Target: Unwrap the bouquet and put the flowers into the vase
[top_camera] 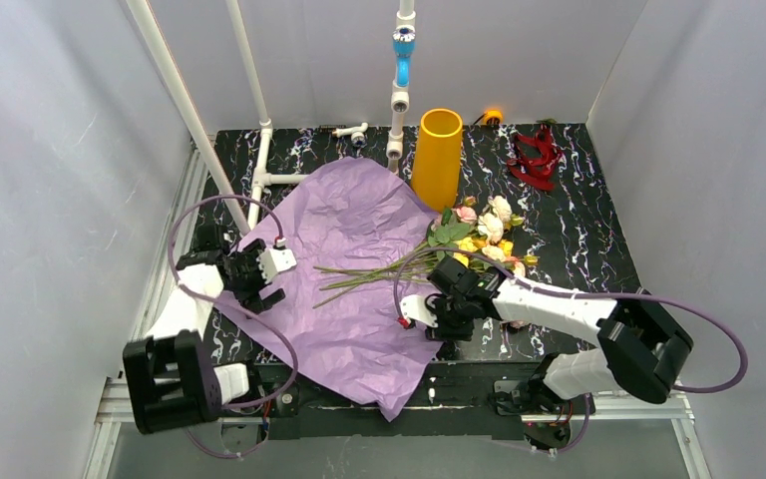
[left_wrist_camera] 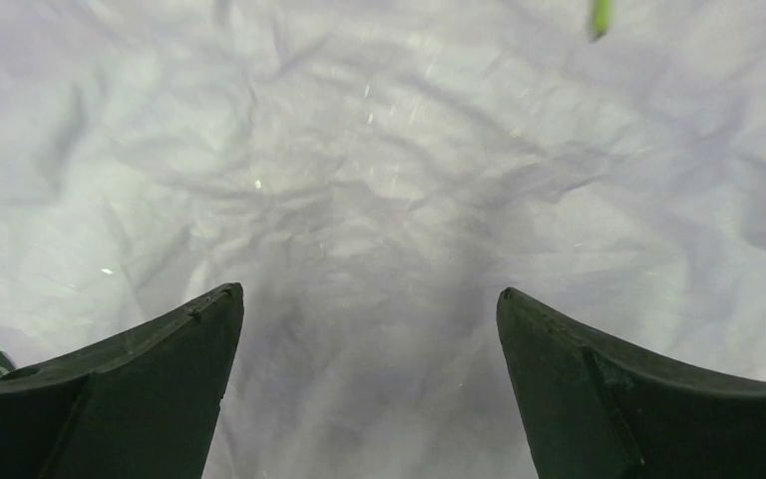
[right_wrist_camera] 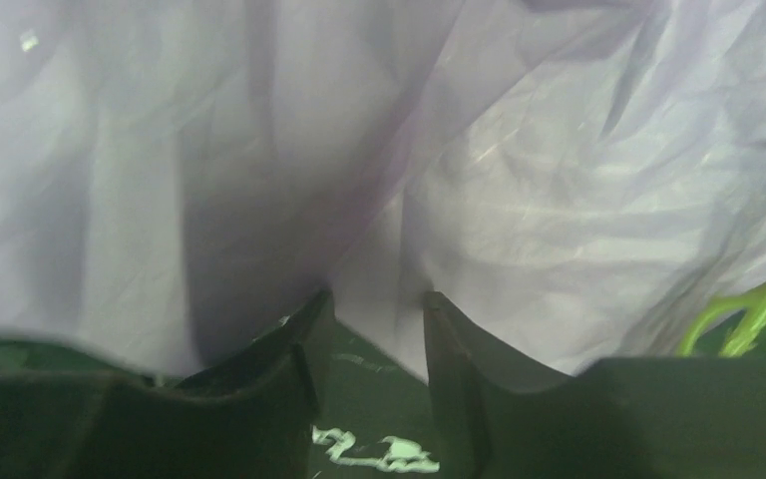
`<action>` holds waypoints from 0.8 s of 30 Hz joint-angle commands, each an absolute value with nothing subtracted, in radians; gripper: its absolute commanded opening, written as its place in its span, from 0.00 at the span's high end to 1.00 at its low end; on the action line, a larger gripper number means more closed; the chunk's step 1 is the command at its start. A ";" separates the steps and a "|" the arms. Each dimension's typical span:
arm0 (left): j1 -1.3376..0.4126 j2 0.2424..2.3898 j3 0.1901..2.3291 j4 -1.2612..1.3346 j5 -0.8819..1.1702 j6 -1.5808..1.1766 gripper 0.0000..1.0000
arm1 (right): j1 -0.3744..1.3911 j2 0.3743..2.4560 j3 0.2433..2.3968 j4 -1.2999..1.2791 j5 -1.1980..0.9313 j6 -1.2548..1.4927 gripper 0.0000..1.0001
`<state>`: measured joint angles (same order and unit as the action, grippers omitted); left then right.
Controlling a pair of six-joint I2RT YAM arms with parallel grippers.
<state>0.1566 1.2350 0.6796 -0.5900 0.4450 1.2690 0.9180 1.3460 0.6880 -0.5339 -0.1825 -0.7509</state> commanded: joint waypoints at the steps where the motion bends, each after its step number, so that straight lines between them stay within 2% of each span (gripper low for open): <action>1: 0.170 1.056 0.746 -0.837 0.795 1.453 0.02 | 0.918 1.258 0.770 -0.652 -0.239 -0.693 0.50; 4: 0.077 0.970 0.795 -0.967 0.872 1.434 0.02 | 0.914 1.200 0.843 -0.631 -0.258 -0.610 0.47; 8: -0.188 0.851 0.780 -0.973 0.903 1.291 0.02 | 0.831 1.204 0.907 -0.612 -0.302 -0.520 0.47; 10: -0.341 0.814 0.741 -0.891 0.874 1.166 0.05 | 0.771 1.247 0.910 -0.614 -0.332 -0.498 0.47; 12: -0.500 0.814 0.699 -0.720 0.734 0.944 0.07 | 0.721 1.299 0.914 -0.624 -0.349 -0.491 0.48; 20: -1.005 1.121 0.757 -0.440 0.396 0.628 0.16 | 0.675 1.418 0.929 -0.599 -0.378 -0.451 0.51; 24: -1.129 1.241 0.735 -0.357 0.280 0.622 0.17 | 0.672 1.434 0.893 -0.589 -0.345 -0.487 0.53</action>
<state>-1.0389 1.1790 0.7334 -0.4755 0.4480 0.7166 0.6754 1.4269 0.9054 -0.6060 -0.3397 -0.4732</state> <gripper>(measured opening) 0.836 0.479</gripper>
